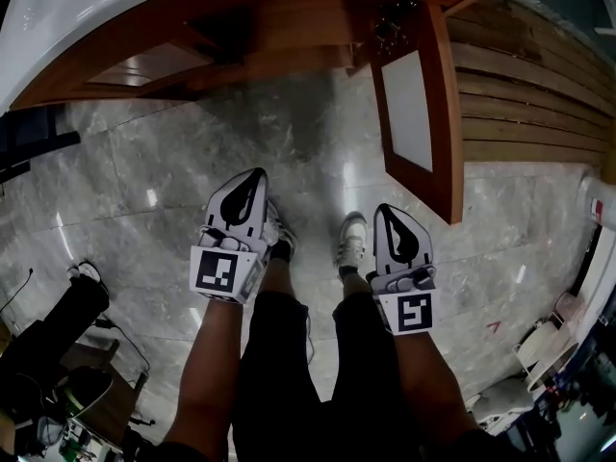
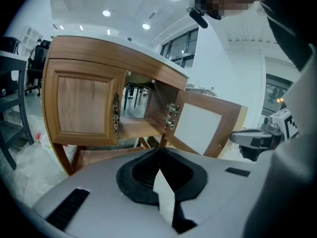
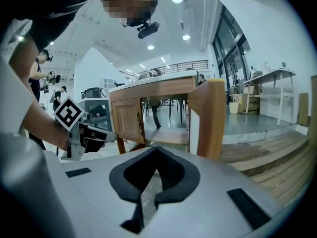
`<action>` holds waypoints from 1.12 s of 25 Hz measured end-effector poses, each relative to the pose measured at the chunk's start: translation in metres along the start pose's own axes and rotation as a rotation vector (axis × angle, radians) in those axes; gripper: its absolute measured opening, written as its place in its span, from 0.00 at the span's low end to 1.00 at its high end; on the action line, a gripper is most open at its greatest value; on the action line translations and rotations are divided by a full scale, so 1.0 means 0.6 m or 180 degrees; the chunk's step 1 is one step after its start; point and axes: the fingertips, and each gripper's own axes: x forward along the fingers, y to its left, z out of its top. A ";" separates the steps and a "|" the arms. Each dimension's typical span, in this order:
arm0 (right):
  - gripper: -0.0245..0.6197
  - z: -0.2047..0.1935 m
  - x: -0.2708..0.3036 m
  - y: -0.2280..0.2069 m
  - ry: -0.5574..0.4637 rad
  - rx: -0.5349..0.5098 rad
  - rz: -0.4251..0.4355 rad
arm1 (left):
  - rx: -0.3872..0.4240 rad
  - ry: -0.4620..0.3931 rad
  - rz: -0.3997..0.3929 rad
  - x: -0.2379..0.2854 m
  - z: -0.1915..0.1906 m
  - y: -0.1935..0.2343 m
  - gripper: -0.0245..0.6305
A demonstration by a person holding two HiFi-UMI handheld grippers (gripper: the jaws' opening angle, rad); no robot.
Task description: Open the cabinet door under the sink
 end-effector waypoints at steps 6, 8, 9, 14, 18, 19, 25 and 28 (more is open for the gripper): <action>0.07 0.041 0.085 0.057 -0.0154 0.0034 0.0122 | -0.0078 -0.0096 0.0066 -0.006 0.026 0.060 0.07; 0.07 0.055 0.118 0.075 -0.0227 0.0024 0.0214 | -0.0075 -0.0133 0.0057 -0.008 0.037 0.080 0.07; 0.07 0.062 0.133 0.083 -0.0264 0.0009 0.0264 | -0.0064 -0.0150 0.0045 -0.009 0.042 0.088 0.07; 0.08 0.075 0.206 0.125 -0.0308 -0.0068 0.0549 | 0.0039 -0.0177 0.0068 -0.015 0.061 0.138 0.07; 0.08 0.081 0.253 0.153 -0.0293 -0.0117 0.0787 | 0.0036 -0.0243 0.0116 -0.012 0.080 0.175 0.07; 0.08 0.084 0.263 0.158 -0.0300 -0.0141 0.0832 | 0.0036 -0.0263 0.0121 -0.011 0.085 0.181 0.07; 0.26 0.102 0.323 0.172 -0.0373 -0.0166 0.0973 | 0.0033 -0.0285 0.0127 -0.012 0.090 0.211 0.07; 0.32 0.112 0.358 0.176 -0.0465 -0.0232 0.1074 | 0.0059 -0.0298 0.0135 -0.005 0.088 0.227 0.07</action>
